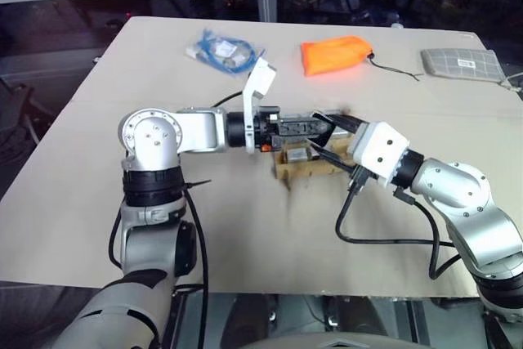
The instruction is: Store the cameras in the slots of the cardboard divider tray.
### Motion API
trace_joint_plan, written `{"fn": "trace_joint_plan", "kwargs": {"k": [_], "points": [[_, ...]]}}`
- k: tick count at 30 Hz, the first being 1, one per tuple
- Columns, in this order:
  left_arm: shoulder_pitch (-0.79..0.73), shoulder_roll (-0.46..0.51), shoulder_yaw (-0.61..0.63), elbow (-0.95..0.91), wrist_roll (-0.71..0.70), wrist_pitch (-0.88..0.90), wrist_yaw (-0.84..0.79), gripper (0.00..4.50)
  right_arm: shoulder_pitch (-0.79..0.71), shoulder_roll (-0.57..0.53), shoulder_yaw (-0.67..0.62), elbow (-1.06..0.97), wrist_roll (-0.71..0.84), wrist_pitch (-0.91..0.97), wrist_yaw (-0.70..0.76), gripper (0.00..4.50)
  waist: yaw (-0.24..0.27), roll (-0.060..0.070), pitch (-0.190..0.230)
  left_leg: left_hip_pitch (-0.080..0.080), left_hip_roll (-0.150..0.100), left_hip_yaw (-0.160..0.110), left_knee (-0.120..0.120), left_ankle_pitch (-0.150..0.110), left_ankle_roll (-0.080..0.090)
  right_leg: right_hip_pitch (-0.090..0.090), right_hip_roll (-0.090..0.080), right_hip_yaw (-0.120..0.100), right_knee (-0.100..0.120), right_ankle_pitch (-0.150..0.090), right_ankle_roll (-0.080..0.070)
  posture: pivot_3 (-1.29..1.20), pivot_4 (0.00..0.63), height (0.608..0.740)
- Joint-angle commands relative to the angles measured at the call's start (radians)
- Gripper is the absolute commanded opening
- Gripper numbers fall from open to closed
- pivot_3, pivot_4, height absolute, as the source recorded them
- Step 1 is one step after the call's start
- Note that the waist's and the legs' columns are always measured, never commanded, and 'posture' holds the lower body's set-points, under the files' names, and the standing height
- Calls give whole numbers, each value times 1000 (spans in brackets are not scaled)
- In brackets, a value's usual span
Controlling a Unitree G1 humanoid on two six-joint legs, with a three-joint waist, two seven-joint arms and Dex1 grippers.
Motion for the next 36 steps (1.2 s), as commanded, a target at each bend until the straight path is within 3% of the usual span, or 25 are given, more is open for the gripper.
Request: {"fn": "trace_joint_plan", "kwargs": {"k": [1,6,7,12,17,24,36], "points": [[-45,-5,18,-3,-13,-4,3,770,-9,3,-23,-60,37,23,19,1859,0,0,0,0,0,0,0,0,0,0,0,0,0,0,0,0,150,740],[-76,20,-38,16,54,-94,-52,770,32,-15,-72,-64,38,40,8,4247,2,0,0,0,0,0,0,0,0,0,0,0,0,0,0,0,150,740],[-94,29,-72,40,95,-140,-81,770,67,-38,-95,-68,45,48,21,4426,7,0,0,0,0,0,0,0,0,0,0,0,0,0,0,0,150,740],[-207,58,-389,224,411,-488,-329,770,194,-70,-338,-42,214,87,81,4426,26,0,0,0,-2,0,0,0,0,2,0,-1,-3,0,0,0,150,740],[-328,-20,-607,526,676,-803,-544,770,240,-170,-541,49,391,104,238,4426,24,-1,0,0,-5,0,0,-1,2,3,0,-1,-5,0,0,0,150,740],[-477,-189,-660,948,911,-1153,-650,770,280,-257,-655,142,470,96,314,4426,19,-1,1,-3,-4,1,-1,-5,9,1,1,0,-6,0,0,0,150,740],[-514,-248,-634,1090,1076,-1311,-758,770,382,-231,-673,74,470,67,256,4426,22,-1,1,-7,-2,1,1,-6,9,-3,0,0,-5,-1,1,0,150,740]]}}
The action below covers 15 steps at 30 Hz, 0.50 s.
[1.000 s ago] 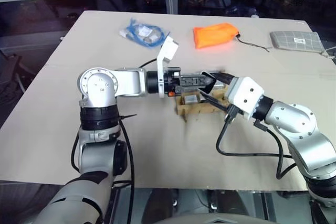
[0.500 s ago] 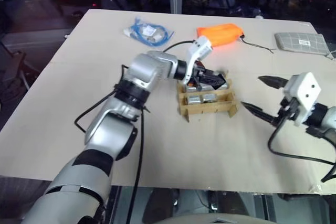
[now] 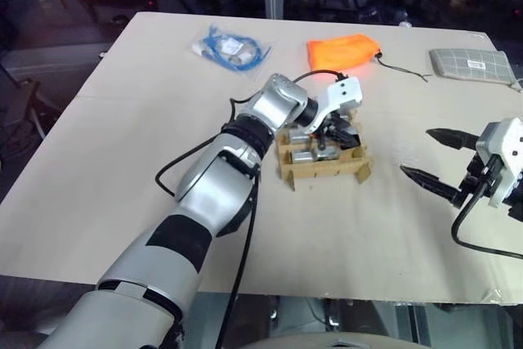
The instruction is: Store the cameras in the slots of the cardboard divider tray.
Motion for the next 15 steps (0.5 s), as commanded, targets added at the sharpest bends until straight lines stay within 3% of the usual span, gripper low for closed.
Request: {"fn": "trace_joint_plan", "kwargs": {"k": [1,15], "points": [[-27,-10,24,6,35,-22,-32,770,14,1,-50,-36,14,-28,-12,4426,0,0,0,0,0,0,0,0,0,0,0,0,0,0,0,0,150,740],[-23,-52,6,48,187,-32,-18,770,32,-3,-36,-35,0,-59,-44,4426,1,0,0,0,0,-1,1,0,0,0,0,0,1,0,0,0,150,740]]}}
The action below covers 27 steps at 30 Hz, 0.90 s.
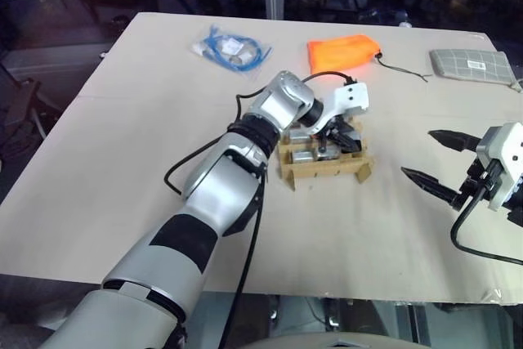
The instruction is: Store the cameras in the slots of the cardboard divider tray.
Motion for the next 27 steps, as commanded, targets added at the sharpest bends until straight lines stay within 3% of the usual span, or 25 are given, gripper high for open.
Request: {"fn": "trace_joint_plan", "kwargs": {"k": [1,4,12,18,27], "points": [[-2,-9,-24,29,65,-5,23,770,4,-2,-34,-33,1,-25,-15,4426,0,0,0,0,0,0,0,0,0,0,0,0,0,0,0,0,150,740],[-1,-12,-18,31,75,-5,8,770,7,-2,-33,-35,1,-26,-20,4426,0,0,0,2,0,0,1,0,0,2,0,0,0,0,0,0,150,740],[-6,-31,36,16,54,46,-9,4454,3,-10,-19,-20,-4,-36,-23,4500,0,0,0,2,0,0,2,0,0,3,0,0,1,0,0,0,150,740],[-1,-28,69,-13,40,68,-4,4487,-10,-8,1,-14,-24,-51,-26,4500,-3,0,0,3,1,0,3,0,0,3,0,0,2,1,1,0,150,740],[84,24,34,-140,92,-114,59,4487,-15,-3,9,-12,-30,-52,-25,4500,-3,0,0,3,1,0,3,0,0,3,0,1,2,1,1,0,150,740]]}}
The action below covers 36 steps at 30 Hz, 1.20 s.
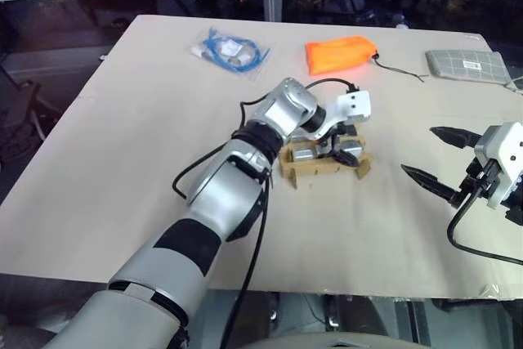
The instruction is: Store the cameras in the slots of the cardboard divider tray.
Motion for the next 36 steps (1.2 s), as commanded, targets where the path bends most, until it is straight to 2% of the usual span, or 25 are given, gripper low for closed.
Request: {"fn": "trace_joint_plan", "kwargs": {"k": [1,3,4,5,7,15,23,26,29,36], "points": [[27,38,-6,-101,29,-79,38,4487,-10,-2,-4,-14,1,-17,-7,4500,0,0,0,0,0,0,0,0,0,0,0,0,0,0,0,0,150,740],[45,44,-10,-135,36,-90,48,4487,-8,1,-1,-14,-3,-19,-10,4500,0,0,0,0,0,0,0,0,0,0,0,0,0,0,0,0,150,740],[52,47,-11,-150,41,-97,55,3907,-7,2,2,-14,-5,-20,-11,4500,1,0,0,0,0,0,0,0,0,0,0,0,0,0,0,0,150,740],[58,49,-10,-160,44,-101,63,3672,-6,3,4,-14,-7,-21,-13,4500,1,0,0,0,0,0,0,0,0,0,0,0,0,0,0,0,150,740],[65,56,-13,-179,52,-113,71,2814,-6,4,7,-15,-9,-21,-16,4500,2,0,0,0,0,0,0,0,0,0,0,0,0,0,0,0,150,740],[95,70,-13,-254,47,-92,50,2814,-2,4,11,-17,-12,-23,-24,4500,2,0,0,0,0,0,0,0,0,0,0,0,0,0,0,0,150,740],[94,71,-6,-225,45,-95,59,2814,-4,3,14,-16,-16,-25,-26,4500,2,0,0,0,0,0,0,0,0,0,0,0,0,0,0,0,150,740],[94,73,-6,-218,48,-109,66,2076,-5,5,15,-16,-19,-25,-26,4500,2,0,0,0,0,0,0,0,0,0,0,0,0,0,0,0,150,740],[95,74,-2,-221,43,-113,66,841,-7,7,19,-15,-22,-26,-28,4500,3,0,-1,2,0,0,0,0,0,2,0,0,0,0,0,0,150,740],[74,82,35,-226,-4,-57,44,778,-3,12,20,-21,-27,-25,-31,4500,2,0,-1,4,0,0,0,0,0,5,0,-1,-1,0,0,0,150,740]]}}
